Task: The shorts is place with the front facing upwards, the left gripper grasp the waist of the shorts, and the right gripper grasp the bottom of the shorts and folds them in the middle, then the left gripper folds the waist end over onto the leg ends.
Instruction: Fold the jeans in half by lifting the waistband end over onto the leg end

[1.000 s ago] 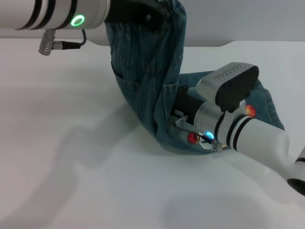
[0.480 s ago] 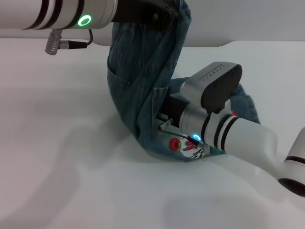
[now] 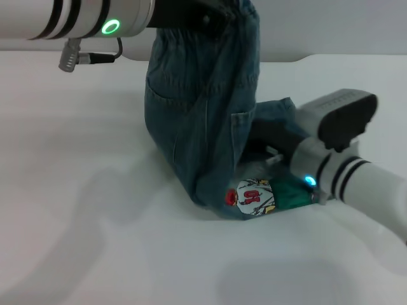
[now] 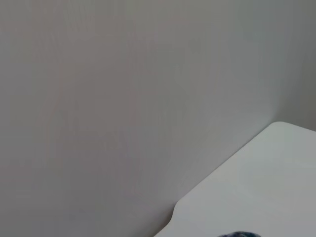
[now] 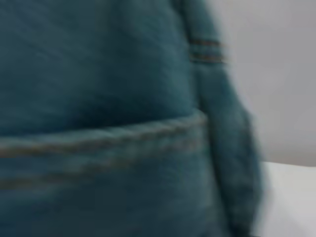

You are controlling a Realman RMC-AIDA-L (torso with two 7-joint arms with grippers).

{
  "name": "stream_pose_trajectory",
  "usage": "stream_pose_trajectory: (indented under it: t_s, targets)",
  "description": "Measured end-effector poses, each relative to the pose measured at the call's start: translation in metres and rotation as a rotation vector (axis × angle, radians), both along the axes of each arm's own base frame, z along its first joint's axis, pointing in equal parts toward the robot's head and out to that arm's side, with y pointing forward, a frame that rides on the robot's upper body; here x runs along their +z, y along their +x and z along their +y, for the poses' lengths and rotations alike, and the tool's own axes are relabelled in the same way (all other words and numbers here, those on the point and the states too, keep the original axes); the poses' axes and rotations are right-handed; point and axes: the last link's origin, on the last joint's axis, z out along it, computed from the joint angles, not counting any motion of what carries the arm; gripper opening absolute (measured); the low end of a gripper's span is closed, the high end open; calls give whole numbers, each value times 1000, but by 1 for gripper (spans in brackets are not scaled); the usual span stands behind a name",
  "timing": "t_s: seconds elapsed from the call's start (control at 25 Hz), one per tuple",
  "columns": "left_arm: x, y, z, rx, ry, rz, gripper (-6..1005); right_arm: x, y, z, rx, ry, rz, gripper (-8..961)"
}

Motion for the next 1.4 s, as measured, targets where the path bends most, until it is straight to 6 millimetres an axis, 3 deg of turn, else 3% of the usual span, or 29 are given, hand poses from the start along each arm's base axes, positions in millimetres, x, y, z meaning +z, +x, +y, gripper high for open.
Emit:
stream_pose_trajectory:
  t_s: [0.48, 0.6, 0.92, 1.4]
  targets:
    - [-3, -4, 3, 6, -1, -4, 42, 51, 37, 16, -31, 278, -44, 15]
    - [-6, -6, 3, 7, -7, -2, 42, 75, 60, 10, -90, 410, -33, 18]
    - [-12, -9, 1, 7, -17, -1, 41, 103, 96, -4, -205, 522, -12, 24]
    - [-83, -19, -24, -44, -179, -149, 112, 117, 107, -13, -210, 597, -39, 34]
